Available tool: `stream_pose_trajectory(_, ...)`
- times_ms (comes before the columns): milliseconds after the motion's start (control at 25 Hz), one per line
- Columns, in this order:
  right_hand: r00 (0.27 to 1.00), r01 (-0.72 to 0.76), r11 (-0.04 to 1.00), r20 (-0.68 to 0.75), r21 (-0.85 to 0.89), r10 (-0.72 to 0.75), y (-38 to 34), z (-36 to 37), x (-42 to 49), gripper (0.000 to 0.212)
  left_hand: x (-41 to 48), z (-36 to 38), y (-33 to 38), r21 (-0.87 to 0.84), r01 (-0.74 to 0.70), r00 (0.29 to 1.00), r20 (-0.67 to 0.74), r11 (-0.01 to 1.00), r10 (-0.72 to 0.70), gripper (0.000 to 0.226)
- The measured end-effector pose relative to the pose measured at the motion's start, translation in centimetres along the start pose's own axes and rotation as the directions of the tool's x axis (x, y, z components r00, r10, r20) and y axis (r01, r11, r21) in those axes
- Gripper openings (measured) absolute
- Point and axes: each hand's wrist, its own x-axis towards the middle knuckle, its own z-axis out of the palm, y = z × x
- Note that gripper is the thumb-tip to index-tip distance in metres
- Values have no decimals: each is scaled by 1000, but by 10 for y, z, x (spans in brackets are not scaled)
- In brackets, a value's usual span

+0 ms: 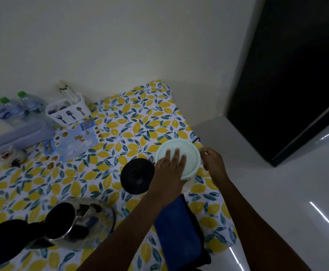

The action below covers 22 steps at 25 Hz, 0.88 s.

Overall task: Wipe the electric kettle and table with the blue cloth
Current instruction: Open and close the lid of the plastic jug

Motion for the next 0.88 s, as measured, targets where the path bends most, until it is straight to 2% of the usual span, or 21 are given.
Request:
stream_pose_trajectory(120, 999, 48, 999, -4, 24, -48, -8, 11, -6, 11, -12, -6, -11, -30, 21, 1000, 11, 999, -21, 69)
stream_pose_trajectory(240, 995, 100, 995, 24, 27, -100, -22, 23, -16, 8, -34, -13, -20, -92, 39, 997, -62, 995, -45, 69)
stream_pose_trajectory(440, 976, 194, 981, 96, 6, -193, -57, 64, -46, 17, -77, -32, -37, -159, 164, 972, -143, 973, -187, 74)
stream_pose_trajectory(680, 919, 344, 917, 273, -201, -285, -103, 145, -98, 12, -158, -27, -72, -384, 318, 885, -208, 867, -417, 72)
stream_pose_trajectory(880, 875, 453, 823, 349, -343, -336, -136, 199, -128, 15, -196, -24, -93, -587, 269, 791, -318, 763, -523, 66)
